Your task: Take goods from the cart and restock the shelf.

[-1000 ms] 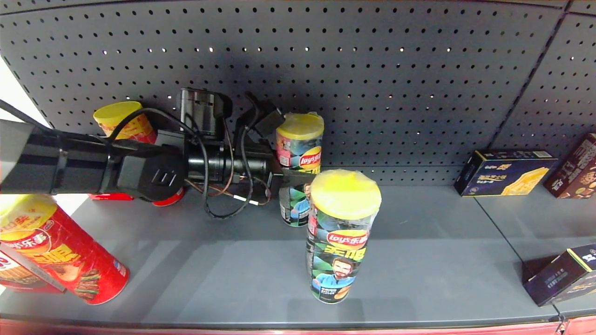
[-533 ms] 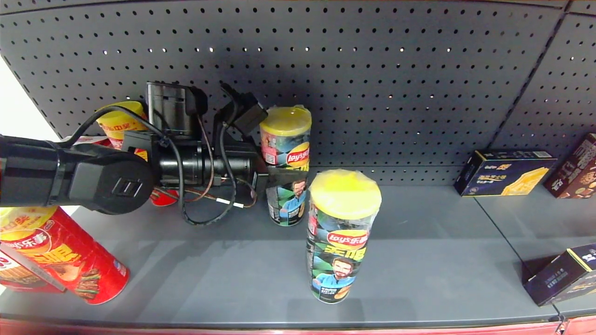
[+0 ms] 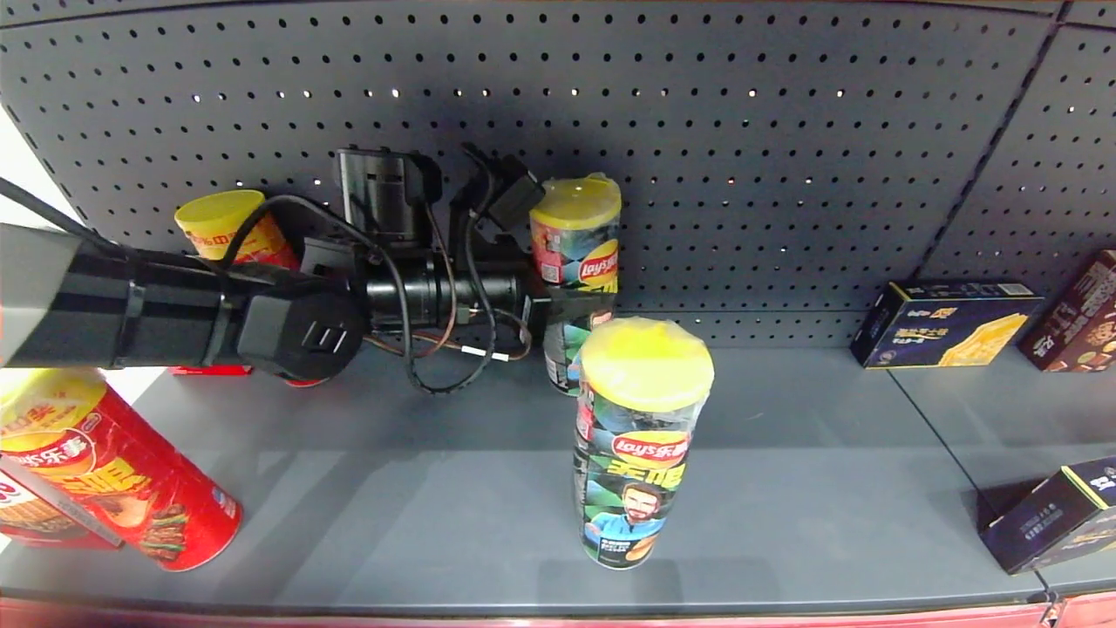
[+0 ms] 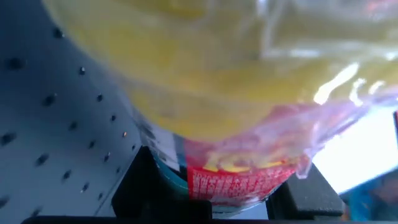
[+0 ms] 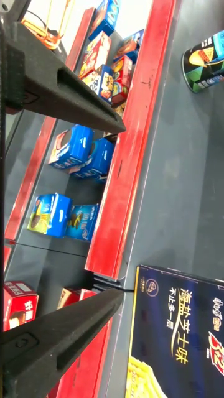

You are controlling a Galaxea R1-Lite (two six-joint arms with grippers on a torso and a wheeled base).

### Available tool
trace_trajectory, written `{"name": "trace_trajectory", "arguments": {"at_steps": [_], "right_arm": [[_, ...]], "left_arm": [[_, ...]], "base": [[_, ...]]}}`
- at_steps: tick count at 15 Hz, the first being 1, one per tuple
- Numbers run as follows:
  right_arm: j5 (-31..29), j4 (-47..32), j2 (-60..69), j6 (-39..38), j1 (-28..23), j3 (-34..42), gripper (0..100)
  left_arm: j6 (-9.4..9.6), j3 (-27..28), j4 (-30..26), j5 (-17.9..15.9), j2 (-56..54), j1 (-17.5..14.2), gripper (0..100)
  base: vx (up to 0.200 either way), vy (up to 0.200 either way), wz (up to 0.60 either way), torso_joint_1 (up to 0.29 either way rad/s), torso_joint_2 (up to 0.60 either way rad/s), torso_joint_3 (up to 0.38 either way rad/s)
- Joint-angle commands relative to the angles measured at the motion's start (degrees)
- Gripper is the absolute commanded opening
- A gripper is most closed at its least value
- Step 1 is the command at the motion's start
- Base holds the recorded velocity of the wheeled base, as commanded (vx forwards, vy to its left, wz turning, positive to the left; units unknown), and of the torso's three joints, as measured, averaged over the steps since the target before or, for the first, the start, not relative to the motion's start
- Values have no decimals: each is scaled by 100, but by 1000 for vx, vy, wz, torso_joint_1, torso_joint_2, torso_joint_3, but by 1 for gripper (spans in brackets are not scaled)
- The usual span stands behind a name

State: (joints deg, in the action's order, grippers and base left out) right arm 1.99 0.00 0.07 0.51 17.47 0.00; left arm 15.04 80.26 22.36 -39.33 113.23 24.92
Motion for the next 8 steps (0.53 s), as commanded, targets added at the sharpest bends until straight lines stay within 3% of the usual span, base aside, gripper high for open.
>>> {"name": "trace_trajectory", "arguments": {"at_steps": [1,5,6,8], "right_arm": [[3,0,-7,2,2,0,100],[3,0,-7,2,2,0,100],[3,0,-7,2,2,0,100],[3,0,-7,2,2,0,100]], "left_arm": [[-1,16,14,13,217,48,0],[51,-107,23,4,209,48,0],[51,-230,164,13,209,48,100],[51,-459,419,109,173,57,100]], "base": [[0,0,0,0,0,0],[0,0,0,0,0,0],[0,0,0,0,0,0],[0,0,0,0,0,0]]}}
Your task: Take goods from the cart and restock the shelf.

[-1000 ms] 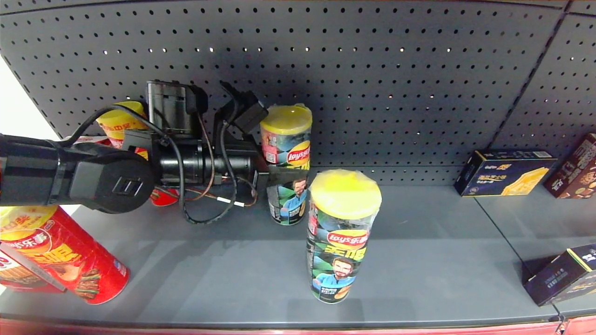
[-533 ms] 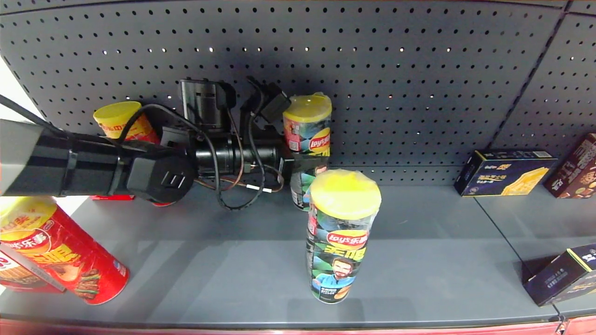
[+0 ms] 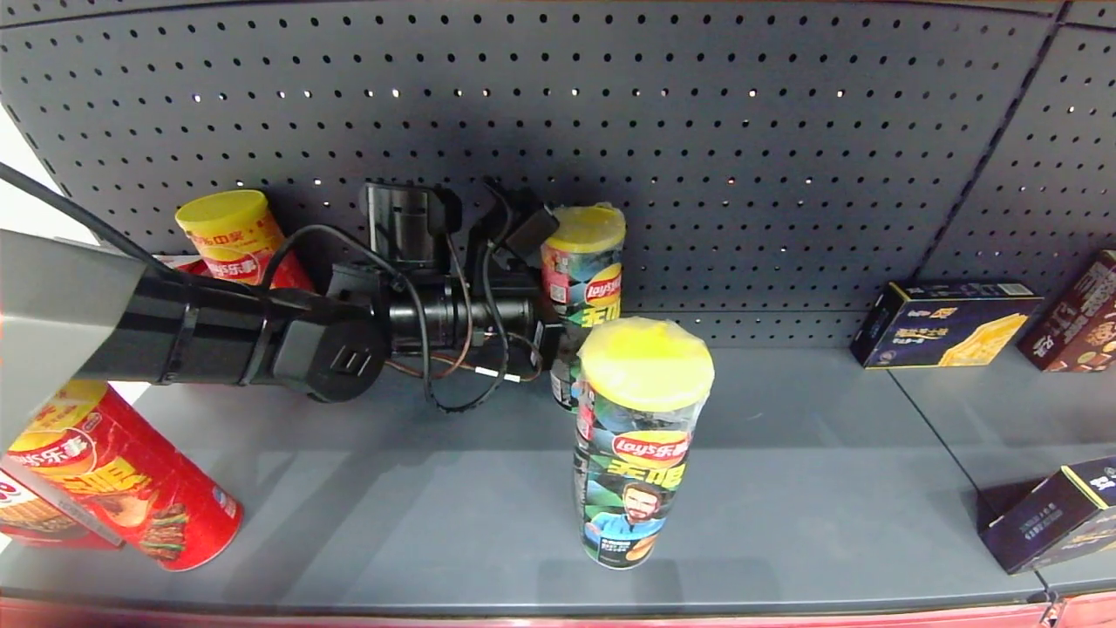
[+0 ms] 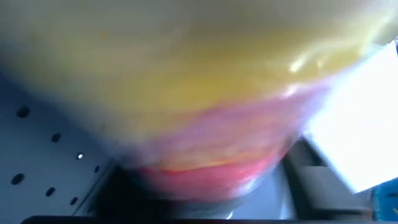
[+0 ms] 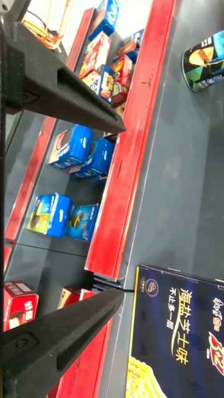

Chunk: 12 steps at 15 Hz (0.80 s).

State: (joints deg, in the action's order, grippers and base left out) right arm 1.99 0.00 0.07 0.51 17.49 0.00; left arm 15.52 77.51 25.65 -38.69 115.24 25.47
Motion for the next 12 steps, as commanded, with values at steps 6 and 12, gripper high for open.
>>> {"name": "trace_trajectory", "arguments": {"at_steps": [6,12], "right_arm": [[3,0,-7,2,0,0,100],[3,0,-7,2,0,0,100]], "left_arm": [[-23,-1097,388,362,-784,-59,100],[-40,-1976,388,1479,-1460,-33,100]], "base": [[0,0,0,0,0,0],[0,0,0,0,0,0]]}}
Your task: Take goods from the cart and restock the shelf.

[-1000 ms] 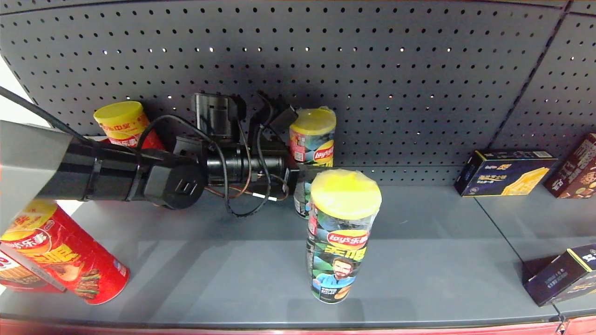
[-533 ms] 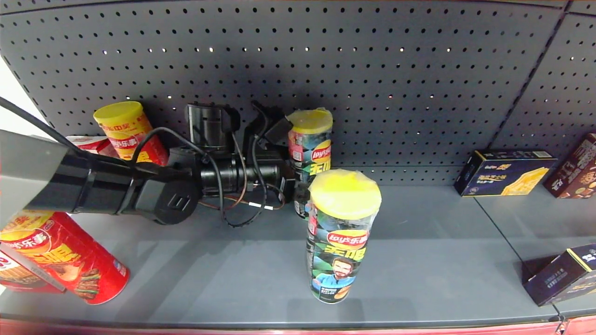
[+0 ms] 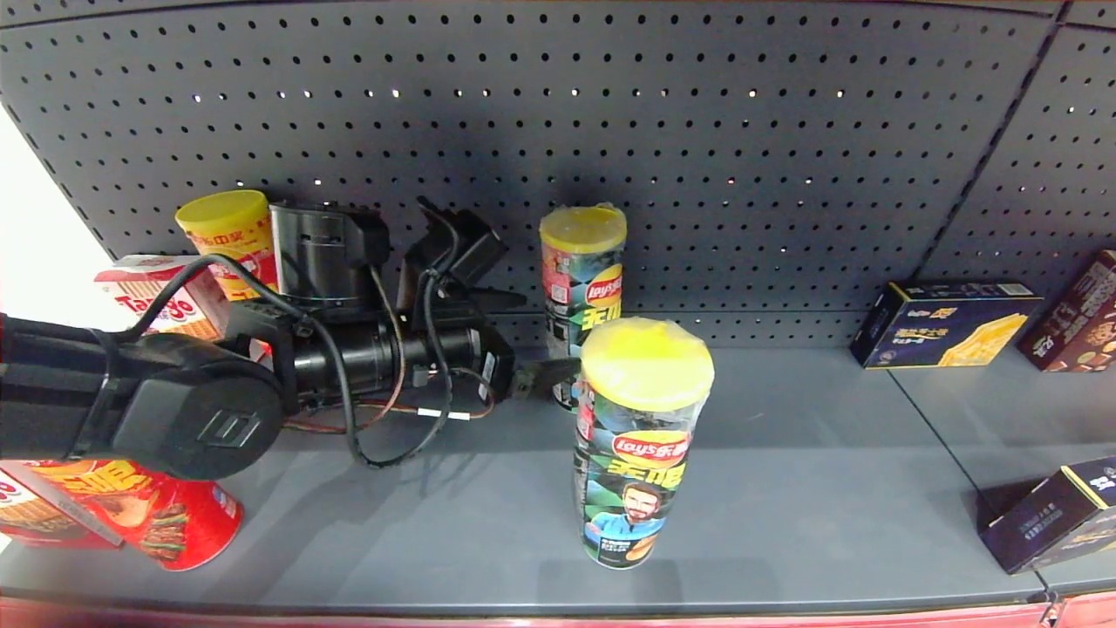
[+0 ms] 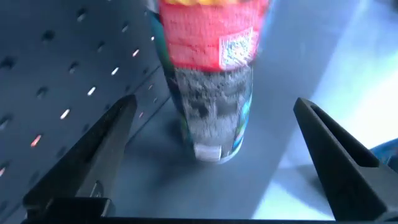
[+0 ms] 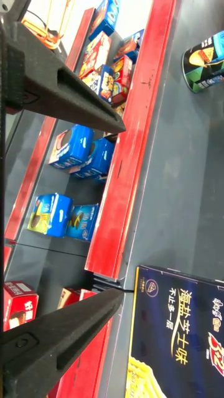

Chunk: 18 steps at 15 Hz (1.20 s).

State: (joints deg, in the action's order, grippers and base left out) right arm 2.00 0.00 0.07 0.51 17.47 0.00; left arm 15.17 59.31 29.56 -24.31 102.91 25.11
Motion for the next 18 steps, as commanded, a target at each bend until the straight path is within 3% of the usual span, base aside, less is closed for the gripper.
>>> {"name": "trace_trajectory", "arguments": {"at_steps": [1,4,12,16,18], "right_arm": [[2,0,-7,2,2,0,100],[2,0,-7,2,2,0,100],[2,0,-7,2,2,0,100],[2,0,-7,2,2,0,100],[2,0,-7,2,2,0,100]], "left_arm": [[-14,-279,-3,295,-281,2,100],[-14,-297,-3,682,-307,2,100],[-22,160,-12,752,106,143,100],[-40,257,-65,1244,212,178,100],[-93,274,-65,1306,220,169,100]], "base": [[0,0,0,0,0,0],[0,0,0,0,0,0],[0,0,0,0,0,0],[0,0,0,0,0,0],[0,0,0,0,0,0]]}}
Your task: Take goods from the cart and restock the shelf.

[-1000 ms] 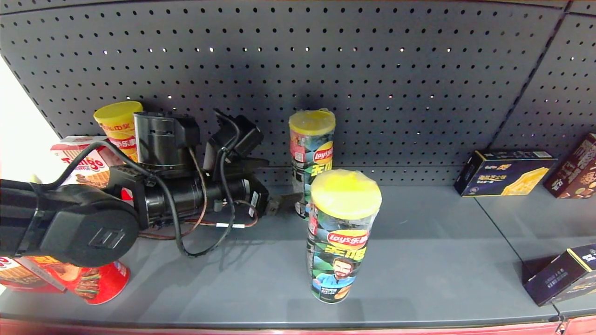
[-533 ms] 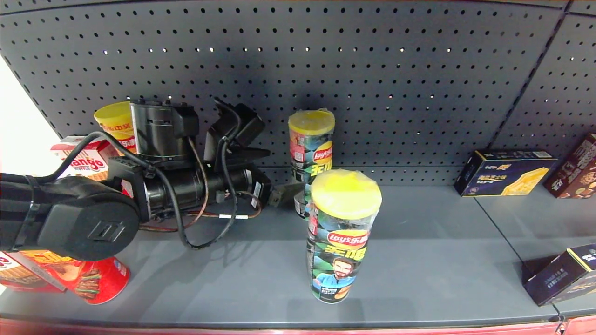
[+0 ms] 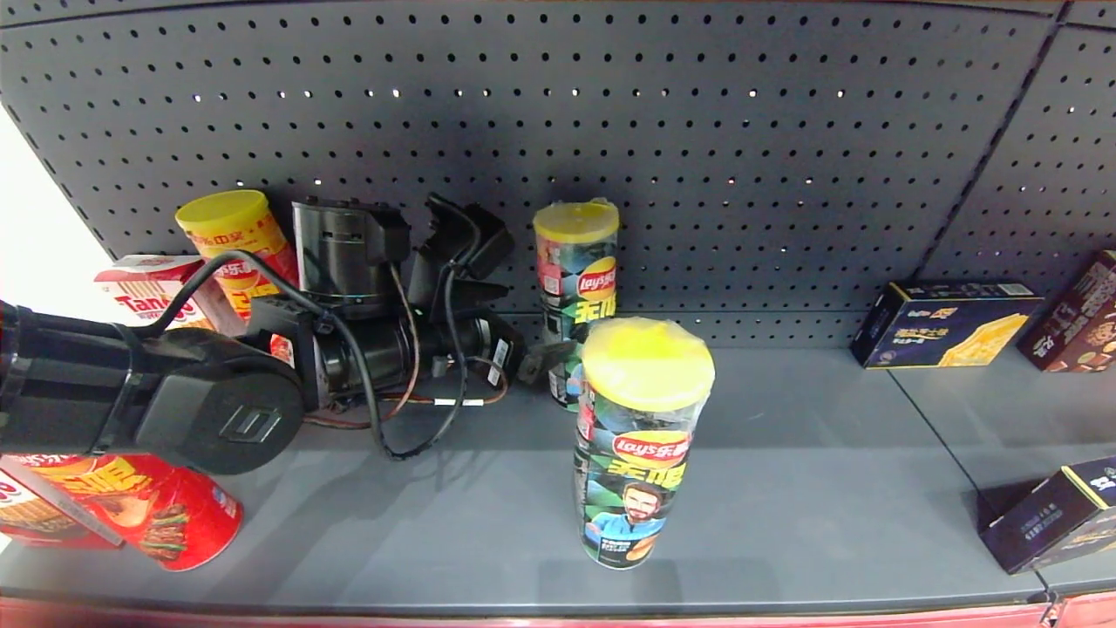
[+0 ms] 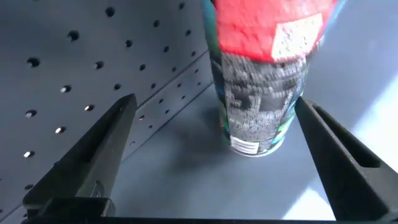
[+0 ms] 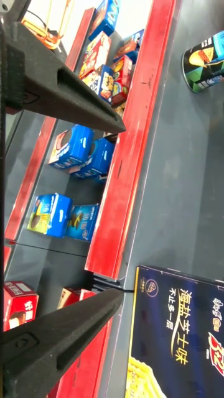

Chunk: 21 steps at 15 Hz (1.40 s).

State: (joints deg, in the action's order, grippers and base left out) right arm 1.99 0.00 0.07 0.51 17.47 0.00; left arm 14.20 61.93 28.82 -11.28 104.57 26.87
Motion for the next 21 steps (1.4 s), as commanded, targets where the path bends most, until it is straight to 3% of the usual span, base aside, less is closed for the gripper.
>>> {"name": "trace_trajectory", "arguments": {"at_steps": [1,15,21], "right_arm": [[3,0,-7,2,2,0,100],[3,0,-7,2,2,0,100],[3,9,-7,2,2,0,100]], "left_arm": [[-14,12,19,20,55,-6,100],[-14,-93,62,134,-7,-138,100],[12,-383,221,134,-191,-208,100]], "base": [[0,0,0,0,0,0],[0,0,0,0,0,0],[0,0,0,0,0,0]]}}
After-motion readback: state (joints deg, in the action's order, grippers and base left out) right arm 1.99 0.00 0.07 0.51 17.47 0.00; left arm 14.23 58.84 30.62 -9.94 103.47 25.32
